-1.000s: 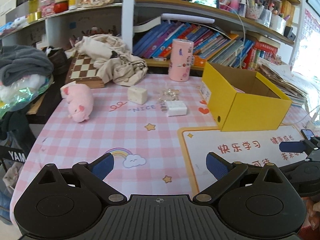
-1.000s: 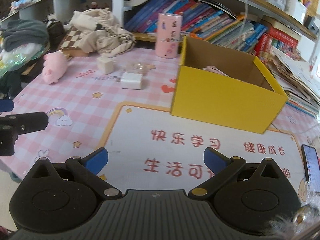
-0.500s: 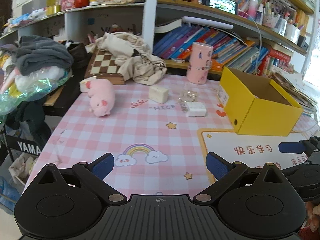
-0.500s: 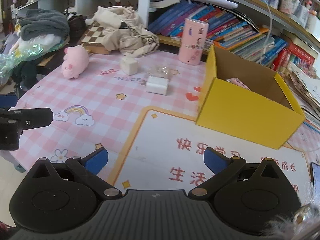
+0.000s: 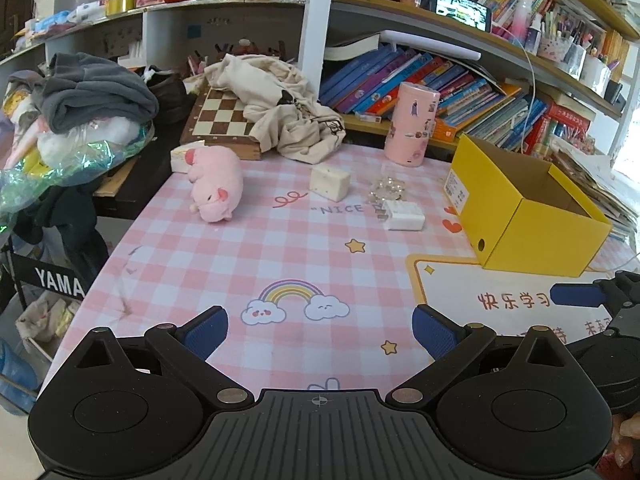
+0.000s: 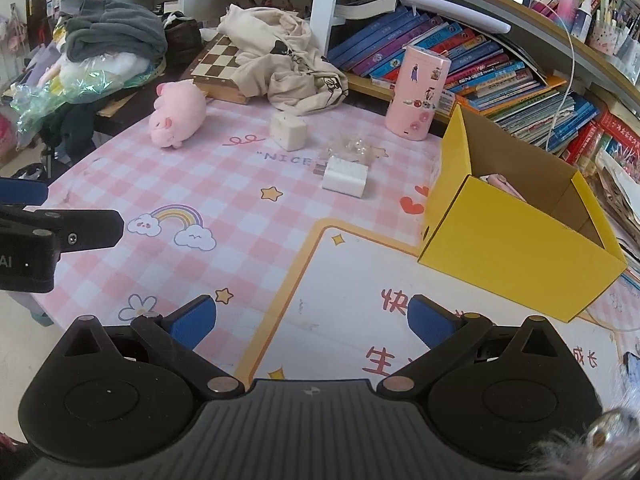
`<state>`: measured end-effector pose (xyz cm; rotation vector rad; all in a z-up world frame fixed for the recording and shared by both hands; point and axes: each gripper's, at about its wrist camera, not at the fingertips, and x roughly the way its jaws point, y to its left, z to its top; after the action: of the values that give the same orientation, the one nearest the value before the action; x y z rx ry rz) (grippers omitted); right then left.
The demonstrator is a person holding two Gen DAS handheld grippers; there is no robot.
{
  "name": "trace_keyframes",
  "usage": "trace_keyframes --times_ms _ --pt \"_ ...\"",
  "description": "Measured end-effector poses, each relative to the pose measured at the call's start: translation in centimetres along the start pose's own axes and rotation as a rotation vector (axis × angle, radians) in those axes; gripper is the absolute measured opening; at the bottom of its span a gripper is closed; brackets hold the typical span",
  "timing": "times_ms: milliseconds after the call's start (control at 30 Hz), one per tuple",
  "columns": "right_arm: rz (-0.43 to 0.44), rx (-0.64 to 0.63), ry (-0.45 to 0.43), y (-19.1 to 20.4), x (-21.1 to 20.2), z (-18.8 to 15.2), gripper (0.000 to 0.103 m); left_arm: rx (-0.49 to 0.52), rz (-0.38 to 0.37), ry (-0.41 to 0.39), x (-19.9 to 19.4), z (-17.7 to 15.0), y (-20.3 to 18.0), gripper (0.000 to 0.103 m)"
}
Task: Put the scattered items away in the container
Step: 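Move the right tool toward the white charger while the left tool approaches the pink pig plush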
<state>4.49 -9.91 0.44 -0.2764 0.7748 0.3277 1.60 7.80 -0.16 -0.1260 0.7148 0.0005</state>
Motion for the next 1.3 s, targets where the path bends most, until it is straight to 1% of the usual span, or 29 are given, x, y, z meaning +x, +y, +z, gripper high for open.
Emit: trace_keyframes --times_ms 233,533,867,1067,1200,1300 --pt "0.026 -0.027 -0.002 0.6 0.8 0.6 0.103 -0.027 0.025 0.005 0.4 0.2 0.7 0.100" --pt "0.073 -0.060 0.005 1.0 3.0 2.2 0.103 -0.046 0.054 0.016 1.8 1.2 1.5 0.100" --pt "0.098 -0.069 0.011 0.5 5.4 4.2 0.103 -0.011 0.046 0.036 4.0 2.7 1.3 0.100" --pt "0.098 -0.092 0.002 0.4 6.7 5.1 0.103 -0.042 0.056 0.038 5.4 3.5 2.0 0.100" --pt "0.095 -0.079 -0.004 0.0 7.9 6.0 0.103 -0.068 0.078 0.038 6.2 4.0 2.7 0.100" --pt "0.098 -0.075 -0.006 -0.2 8.9 6.8 0.103 -0.090 0.080 0.071 7.1 4.4 3.2 0.100"
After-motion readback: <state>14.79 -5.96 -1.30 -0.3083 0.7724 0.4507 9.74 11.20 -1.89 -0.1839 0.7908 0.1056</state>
